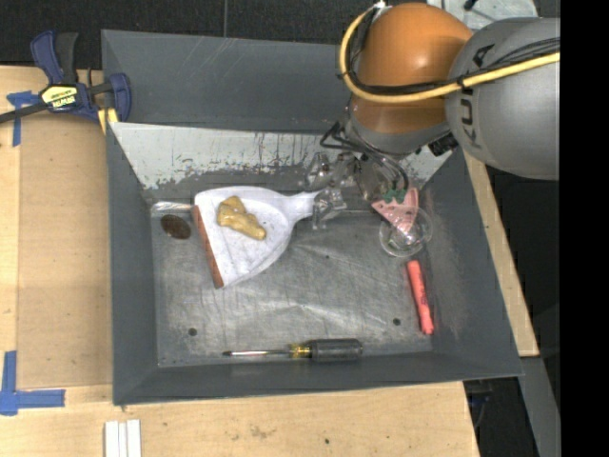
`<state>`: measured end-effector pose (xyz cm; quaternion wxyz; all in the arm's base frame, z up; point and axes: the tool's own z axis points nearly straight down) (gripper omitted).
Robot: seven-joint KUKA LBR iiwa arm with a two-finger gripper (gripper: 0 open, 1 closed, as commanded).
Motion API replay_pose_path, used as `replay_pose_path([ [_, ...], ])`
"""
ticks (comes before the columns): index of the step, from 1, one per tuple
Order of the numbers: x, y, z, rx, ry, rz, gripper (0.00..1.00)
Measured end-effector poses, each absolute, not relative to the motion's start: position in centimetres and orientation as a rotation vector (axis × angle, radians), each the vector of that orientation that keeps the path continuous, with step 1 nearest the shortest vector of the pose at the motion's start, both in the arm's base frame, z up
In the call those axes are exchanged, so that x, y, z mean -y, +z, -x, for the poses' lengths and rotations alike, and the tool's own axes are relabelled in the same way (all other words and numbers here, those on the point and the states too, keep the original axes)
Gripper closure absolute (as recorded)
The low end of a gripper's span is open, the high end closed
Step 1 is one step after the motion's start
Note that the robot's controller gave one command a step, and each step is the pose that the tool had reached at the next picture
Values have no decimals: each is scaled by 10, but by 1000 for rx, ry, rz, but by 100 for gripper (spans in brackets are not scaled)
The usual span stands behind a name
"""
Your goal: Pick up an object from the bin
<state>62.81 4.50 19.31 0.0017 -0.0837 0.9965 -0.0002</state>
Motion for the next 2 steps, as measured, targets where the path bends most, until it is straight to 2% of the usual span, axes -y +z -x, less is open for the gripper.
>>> replay_pose_path([
  [1,-45,193,-628,-3127,0,262,100],
  [2,-45,227,-622,-3132,0,237,100],
])
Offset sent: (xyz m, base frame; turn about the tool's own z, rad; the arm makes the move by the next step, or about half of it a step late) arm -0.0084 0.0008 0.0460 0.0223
